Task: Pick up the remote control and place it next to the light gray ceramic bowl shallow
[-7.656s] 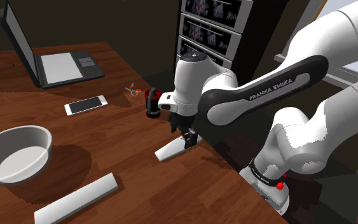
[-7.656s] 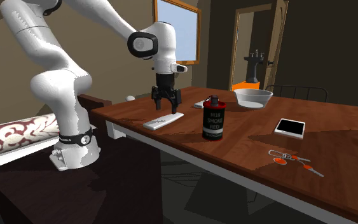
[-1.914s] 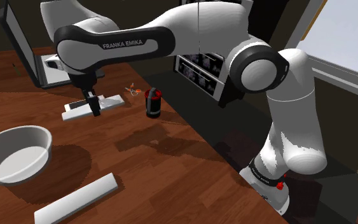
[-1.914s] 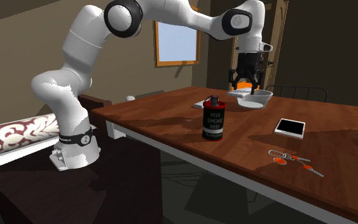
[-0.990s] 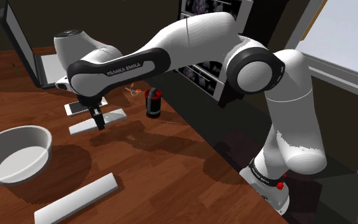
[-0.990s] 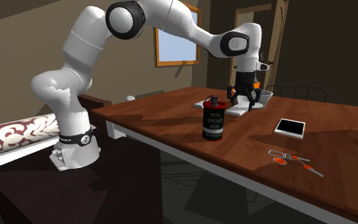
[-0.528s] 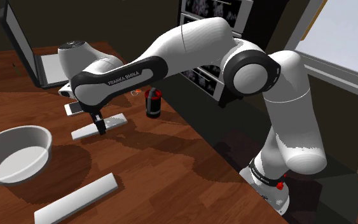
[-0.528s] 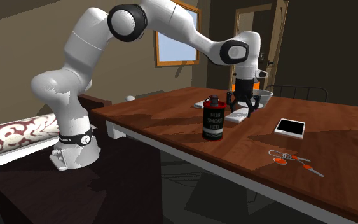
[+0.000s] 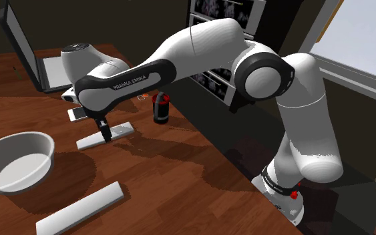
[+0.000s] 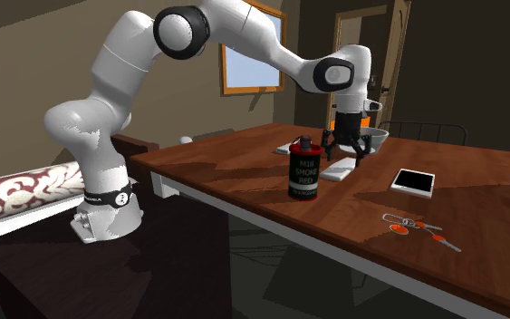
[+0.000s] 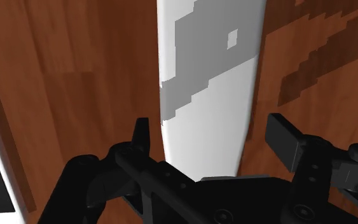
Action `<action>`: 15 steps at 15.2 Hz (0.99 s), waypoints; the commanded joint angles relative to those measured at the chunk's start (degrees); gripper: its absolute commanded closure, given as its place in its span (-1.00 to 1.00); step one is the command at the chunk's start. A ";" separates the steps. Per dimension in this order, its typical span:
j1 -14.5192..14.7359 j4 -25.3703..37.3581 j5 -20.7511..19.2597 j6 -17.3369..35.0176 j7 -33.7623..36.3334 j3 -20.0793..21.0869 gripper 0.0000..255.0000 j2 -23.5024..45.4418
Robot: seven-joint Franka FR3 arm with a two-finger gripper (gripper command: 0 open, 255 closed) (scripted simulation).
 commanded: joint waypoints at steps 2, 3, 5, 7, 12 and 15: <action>0.00 0.00 0.00 0.00 0.00 0.00 -1.00 0.00; 0.00 0.00 0.00 0.00 0.00 0.00 -1.00 0.00; 0.00 0.90 0.12 -1.54 -0.09 0.07 -1.00 -0.66; 0.05 3.05 0.32 -4.75 -0.24 0.20 -1.00 -1.73; 0.08 4.03 0.39 -6.06 -0.30 0.24 -1.00 -2.07; 0.08 4.03 0.39 -6.06 -0.30 0.24 -1.00 -2.07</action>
